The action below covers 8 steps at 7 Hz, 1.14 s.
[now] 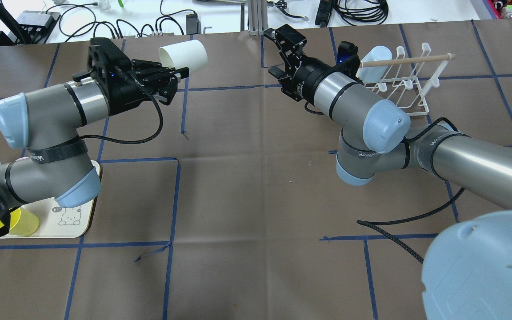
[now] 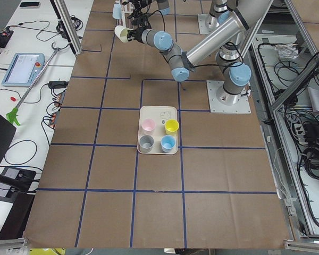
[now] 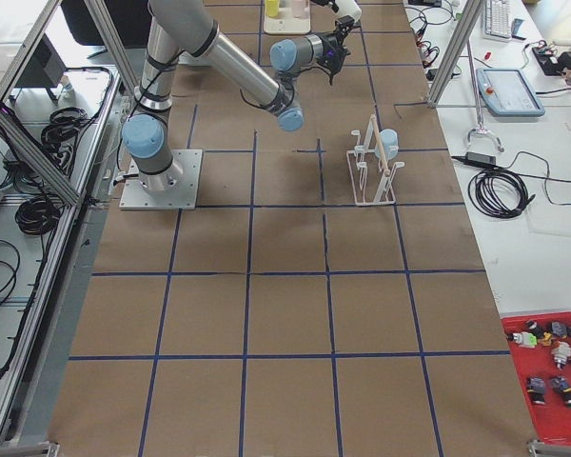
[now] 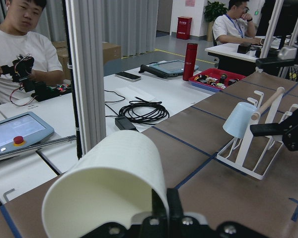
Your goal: Transfer IKEA cup to right arm and place on rack
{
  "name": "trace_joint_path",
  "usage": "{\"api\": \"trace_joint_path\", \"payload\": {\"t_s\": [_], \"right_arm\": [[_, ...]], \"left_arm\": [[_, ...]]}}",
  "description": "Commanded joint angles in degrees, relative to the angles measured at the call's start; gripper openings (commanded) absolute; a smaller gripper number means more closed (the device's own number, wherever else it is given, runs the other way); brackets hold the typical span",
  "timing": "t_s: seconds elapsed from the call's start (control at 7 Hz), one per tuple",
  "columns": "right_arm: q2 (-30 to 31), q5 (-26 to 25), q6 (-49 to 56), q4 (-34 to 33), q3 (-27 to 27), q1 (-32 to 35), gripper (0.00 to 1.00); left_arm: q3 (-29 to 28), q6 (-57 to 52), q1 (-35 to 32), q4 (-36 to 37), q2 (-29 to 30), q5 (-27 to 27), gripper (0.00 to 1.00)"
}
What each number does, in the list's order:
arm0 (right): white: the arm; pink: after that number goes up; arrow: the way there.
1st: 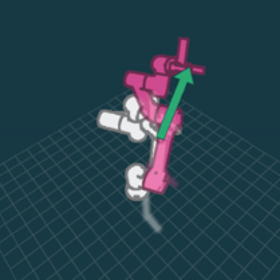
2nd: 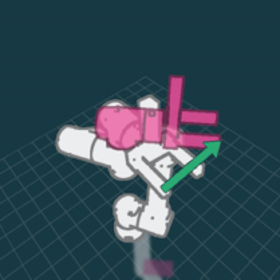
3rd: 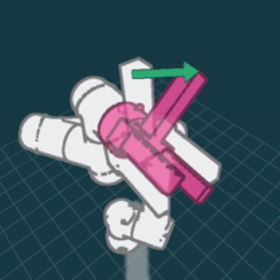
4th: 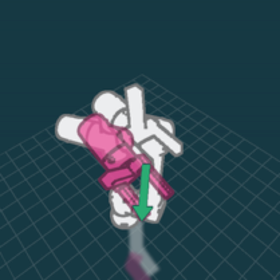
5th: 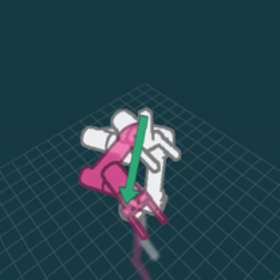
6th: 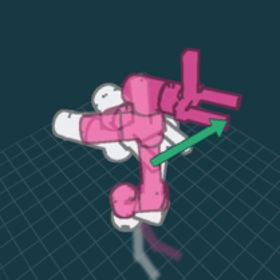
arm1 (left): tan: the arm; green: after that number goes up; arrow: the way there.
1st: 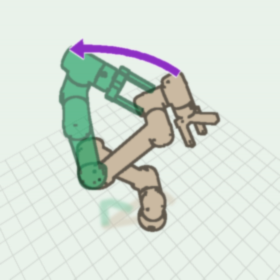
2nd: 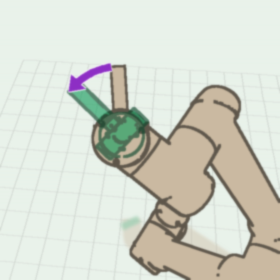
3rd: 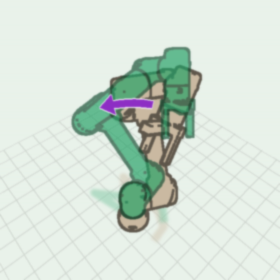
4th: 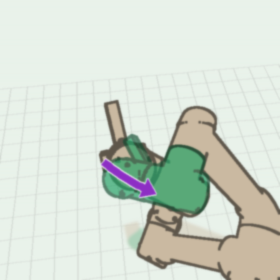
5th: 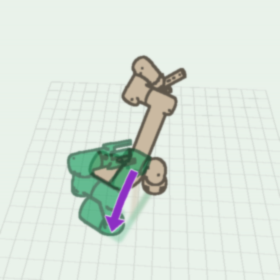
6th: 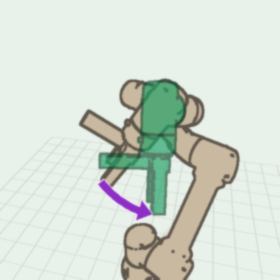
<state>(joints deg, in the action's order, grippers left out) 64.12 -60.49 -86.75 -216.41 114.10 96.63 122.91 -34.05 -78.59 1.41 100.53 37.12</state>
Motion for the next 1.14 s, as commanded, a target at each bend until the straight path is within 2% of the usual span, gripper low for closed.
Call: {"api": "trace_joint_path", "payload": {"t_s": [0.0,0.29,1.0], "right_arm": [[0.2,-0.2,0.0,0.6,1.0,-0.3,1.00],[-0.1,-0.7,0.4,1.1,1.0,-0.2,1.00],[-1.5,0.0,0.3,0.7,0.8,-0.1,1.00]], "left_arm": [[0.1,1.3,-4.4,2.6,2.2,3.9,0.00],[-0.8,16.9,-6.4,20.6,8.0,6.7,0.00],[-1.4,18.6,-8.3,21.6,8.6,8.1,0.00]]}}
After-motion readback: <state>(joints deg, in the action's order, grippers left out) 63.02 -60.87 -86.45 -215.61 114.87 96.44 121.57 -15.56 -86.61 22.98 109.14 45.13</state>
